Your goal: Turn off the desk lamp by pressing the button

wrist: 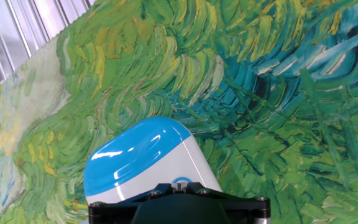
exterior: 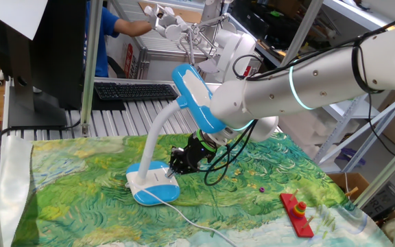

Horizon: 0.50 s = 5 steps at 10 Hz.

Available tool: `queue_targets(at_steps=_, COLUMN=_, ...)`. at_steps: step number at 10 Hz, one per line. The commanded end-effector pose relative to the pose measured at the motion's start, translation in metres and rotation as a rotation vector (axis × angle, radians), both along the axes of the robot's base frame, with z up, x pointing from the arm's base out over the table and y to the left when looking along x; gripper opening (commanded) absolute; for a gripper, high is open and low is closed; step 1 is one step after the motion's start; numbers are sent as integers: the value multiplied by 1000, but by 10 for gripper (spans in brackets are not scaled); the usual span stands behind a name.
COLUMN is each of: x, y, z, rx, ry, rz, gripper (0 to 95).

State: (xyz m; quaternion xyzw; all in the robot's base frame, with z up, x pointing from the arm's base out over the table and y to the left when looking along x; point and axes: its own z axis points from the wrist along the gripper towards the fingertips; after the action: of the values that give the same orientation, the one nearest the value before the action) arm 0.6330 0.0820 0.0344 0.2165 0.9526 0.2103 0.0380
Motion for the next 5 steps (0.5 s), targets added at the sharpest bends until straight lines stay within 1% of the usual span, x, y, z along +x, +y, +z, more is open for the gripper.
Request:
queue_targets(at_steps=1, x=4, y=14, z=-36, rx=-7, ry=-3, rz=-5, gripper=0)
queue_targets(at_steps=3, x=2, y=15, z=-38, rx=-9, ry=-5, rz=-10, gripper=0)
queue_targets(at_steps=5, x=3, y=15, z=-41, rx=-10, ry=-7, rz=-11, gripper=0)
